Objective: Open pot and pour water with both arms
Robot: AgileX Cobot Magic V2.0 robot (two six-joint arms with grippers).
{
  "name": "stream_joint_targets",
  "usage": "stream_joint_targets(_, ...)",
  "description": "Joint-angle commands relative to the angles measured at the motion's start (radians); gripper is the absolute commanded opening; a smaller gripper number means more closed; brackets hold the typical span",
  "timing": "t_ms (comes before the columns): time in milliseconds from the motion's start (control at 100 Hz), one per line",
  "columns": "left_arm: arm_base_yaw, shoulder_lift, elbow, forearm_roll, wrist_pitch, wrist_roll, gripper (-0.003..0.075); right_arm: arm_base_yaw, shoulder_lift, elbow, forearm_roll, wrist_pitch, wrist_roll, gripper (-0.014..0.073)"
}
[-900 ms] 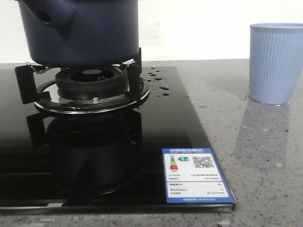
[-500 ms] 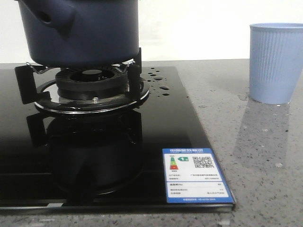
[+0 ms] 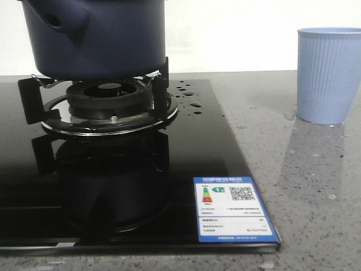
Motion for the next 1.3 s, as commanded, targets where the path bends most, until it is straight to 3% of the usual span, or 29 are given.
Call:
stream_joint_targets(0,0.001,-0.025,0.04,-0.002,-0.058,-0.009,-0.002,-0.008,-0.02,0.005,-0.003,-0.018,0.0,-0.0067)
stream_joint_targets(130,0.001,-0.025,0.04,-0.002,-0.058,-0.009,-0.002,-0.008,-0.02,0.005,-0.003,-0.057,0.0,-0.0067)
stream_joint_targets(210,0.001,-0.025,0.04,0.008,-0.058,-0.009,-0.002,-0.008,-0.02,0.005,0.001,-0.152,0.0,-0.0067)
stream_joint_targets(290,0.001,-0.025,0.04,0.008,-0.065,-0.009,-0.0019,-0.008,-0.02,0.005,0.087,-0.263,0.0,-0.0067)
stream_joint_targets(340,0.001,-0.025,0.04,-0.019,-0.092,-0.009,-0.0019,-0.008,-0.02,0.005,0.209,-0.325,0.0,-0.0067)
stream_joint_targets(480,0.001,-0.025,0.04,-0.393,-0.236,-0.009,-0.0019,-0.008,-0.02,0.005,0.529,-0.436,0.002,-0.0067)
stream_joint_targets(550,0.001,-0.025,0.04,-0.571,-0.29,-0.009,-0.0019,-0.008,-0.02,0.004,0.615,-0.449,0.002,-0.0067)
stream_joint_targets(660,0.001,-0.025,0.04,-0.825,-0.349,-0.009,-0.0019,-0.008,-0.02,-0.013,0.649,-0.414,0.002,-0.0065)
stream_joint_targets(760,0.001,-0.025,0.031,-0.882,-0.356,-0.009,-0.0019,-0.008,-0.02,-0.049,0.649,-0.407,0.0,-0.0065)
stream_joint_targets(850,-0.005,-0.023,-0.019,-0.85,-0.286,0.009,-0.002,-0.008,-0.015,-0.124,0.631,-0.334,-0.023,-0.0065)
stream_joint_targets(1090,-0.005,0.146,-0.257,-0.762,0.064,0.156,-0.0019,-0.008,0.206,-0.377,0.546,0.072,-0.095,-0.0066)
stream_joint_targets(1210,-0.005,0.315,-0.377,-0.834,0.192,0.284,-0.0019,-0.008,0.361,-0.488,0.568,0.276,-0.095,-0.0066)
stream_joint_targets(1290,-0.009,0.432,-0.442,-0.956,0.288,0.484,-0.0019,-0.002,0.446,-0.542,0.612,0.388,-0.107,-0.007)
